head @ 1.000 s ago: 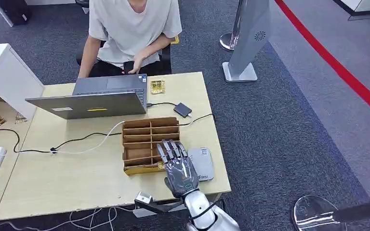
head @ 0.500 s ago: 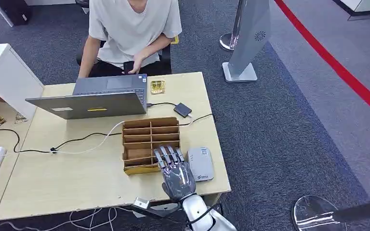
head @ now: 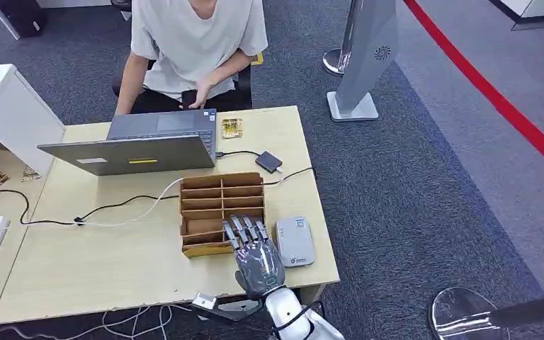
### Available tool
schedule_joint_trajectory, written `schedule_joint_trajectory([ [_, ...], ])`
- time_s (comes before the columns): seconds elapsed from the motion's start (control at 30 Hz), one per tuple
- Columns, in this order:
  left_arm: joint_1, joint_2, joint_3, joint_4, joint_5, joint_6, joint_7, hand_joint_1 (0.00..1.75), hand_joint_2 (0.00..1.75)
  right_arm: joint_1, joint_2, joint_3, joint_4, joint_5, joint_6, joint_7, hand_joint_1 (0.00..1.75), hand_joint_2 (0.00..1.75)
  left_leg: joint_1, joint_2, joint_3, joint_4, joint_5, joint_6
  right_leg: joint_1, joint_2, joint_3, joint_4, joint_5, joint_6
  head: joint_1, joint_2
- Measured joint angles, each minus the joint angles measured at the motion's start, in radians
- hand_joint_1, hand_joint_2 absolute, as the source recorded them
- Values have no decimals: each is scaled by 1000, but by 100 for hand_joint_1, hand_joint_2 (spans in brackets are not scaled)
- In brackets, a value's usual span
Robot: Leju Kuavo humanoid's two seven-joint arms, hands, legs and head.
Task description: Pass the card to the sensor for recognition and then transmit it.
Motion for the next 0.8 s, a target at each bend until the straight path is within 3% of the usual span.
schedule_joint_trajectory([
  [0.77, 0, 0, 0, 0, 0, 0, 0, 0, 175, -9, 0, -23, 21, 0, 0, 6, 0, 175, 0, 0, 0, 0, 0, 0, 0, 0, 0, 0, 0, 0, 0, 0],
  [0.8, 0, 0, 0, 0, 0, 0, 0, 0, 175, -10, 0, -24, 21, 0, 0, 6, 175, 175, 0, 0, 0, 0, 0, 0, 0, 0, 0, 0, 0, 0, 0, 0],
])
